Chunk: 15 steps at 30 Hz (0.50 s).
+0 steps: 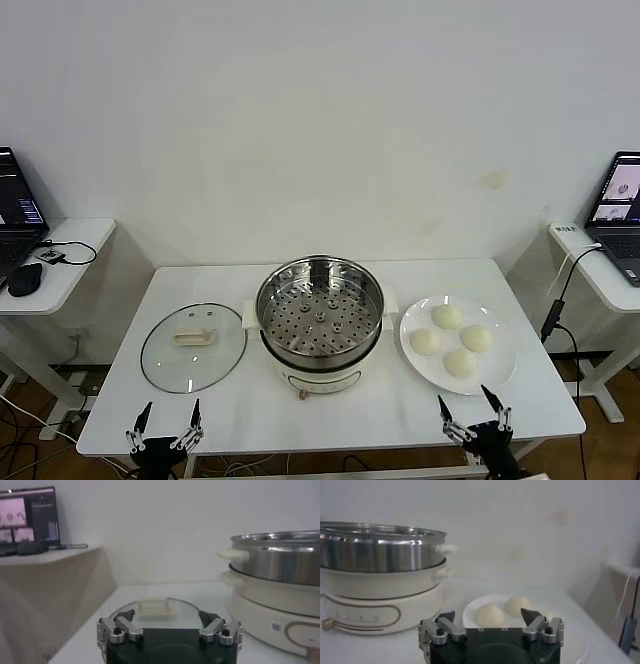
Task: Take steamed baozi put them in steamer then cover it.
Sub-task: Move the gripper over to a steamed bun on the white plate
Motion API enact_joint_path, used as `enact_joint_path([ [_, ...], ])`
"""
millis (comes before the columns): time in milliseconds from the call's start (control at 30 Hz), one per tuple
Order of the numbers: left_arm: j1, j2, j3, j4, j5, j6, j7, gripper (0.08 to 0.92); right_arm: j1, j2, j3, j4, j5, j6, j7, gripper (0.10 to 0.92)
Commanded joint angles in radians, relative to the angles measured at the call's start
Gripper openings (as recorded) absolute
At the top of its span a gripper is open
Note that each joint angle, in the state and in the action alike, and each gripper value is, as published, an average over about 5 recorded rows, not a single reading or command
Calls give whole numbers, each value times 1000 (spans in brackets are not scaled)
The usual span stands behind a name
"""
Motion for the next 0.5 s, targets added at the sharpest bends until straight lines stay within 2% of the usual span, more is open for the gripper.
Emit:
enact_joint_path([
  [33,-17,3,-6,-11,74,-34,10,823,140,-171,80,-36,-411,-64,57,823],
  [200,-27,2,-8,-17,98,-36,5,823,279,-320,75,-80,-501,-131,-38,823],
  [500,-48,14,-20,-36,135,-54,-8,823,570,-595,-65,-251,-501,-206,-375,823],
])
